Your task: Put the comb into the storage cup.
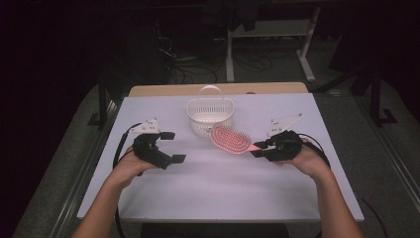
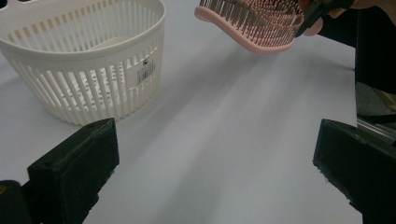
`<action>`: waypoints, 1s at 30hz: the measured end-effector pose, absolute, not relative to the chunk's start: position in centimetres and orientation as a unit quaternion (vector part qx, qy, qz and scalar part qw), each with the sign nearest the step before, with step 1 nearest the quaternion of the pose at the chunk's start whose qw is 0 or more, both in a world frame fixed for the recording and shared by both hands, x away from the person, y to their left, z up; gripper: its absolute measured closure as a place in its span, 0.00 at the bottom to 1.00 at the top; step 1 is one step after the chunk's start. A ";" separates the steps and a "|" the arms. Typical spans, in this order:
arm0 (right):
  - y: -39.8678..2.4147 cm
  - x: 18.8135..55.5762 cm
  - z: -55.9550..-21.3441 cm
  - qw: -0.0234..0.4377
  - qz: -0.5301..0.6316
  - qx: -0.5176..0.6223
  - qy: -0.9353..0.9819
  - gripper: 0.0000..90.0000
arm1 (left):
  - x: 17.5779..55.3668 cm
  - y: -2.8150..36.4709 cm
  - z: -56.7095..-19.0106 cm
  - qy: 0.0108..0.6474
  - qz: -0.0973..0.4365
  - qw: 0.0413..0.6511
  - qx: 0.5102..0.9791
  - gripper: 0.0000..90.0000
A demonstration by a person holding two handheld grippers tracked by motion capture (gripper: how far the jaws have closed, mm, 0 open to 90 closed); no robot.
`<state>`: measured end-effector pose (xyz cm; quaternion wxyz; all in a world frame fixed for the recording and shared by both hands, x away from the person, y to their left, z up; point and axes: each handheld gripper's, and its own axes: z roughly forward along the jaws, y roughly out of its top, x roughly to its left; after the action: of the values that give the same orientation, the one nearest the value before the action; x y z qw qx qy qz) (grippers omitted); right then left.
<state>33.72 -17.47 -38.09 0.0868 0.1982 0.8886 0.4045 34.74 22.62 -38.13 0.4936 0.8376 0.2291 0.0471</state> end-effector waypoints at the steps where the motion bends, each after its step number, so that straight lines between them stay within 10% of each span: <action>1: -17.4 33.8 -38.0 0.088 0.407 0.198 0.887 0.76 | 34.9 22.5 -38.1 0.228 0.047 0.494 0.838 0.00; 30: -15.1 34.1 -38.3 0.095 0.435 0.181 0.877 0.76 | 35.6 18.4 -38.7 0.239 0.010 0.524 0.817 0.00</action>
<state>34.11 -15.15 -38.34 0.0949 0.1808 0.8768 0.4354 35.65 18.45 -38.68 0.5241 0.8173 0.2392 0.0097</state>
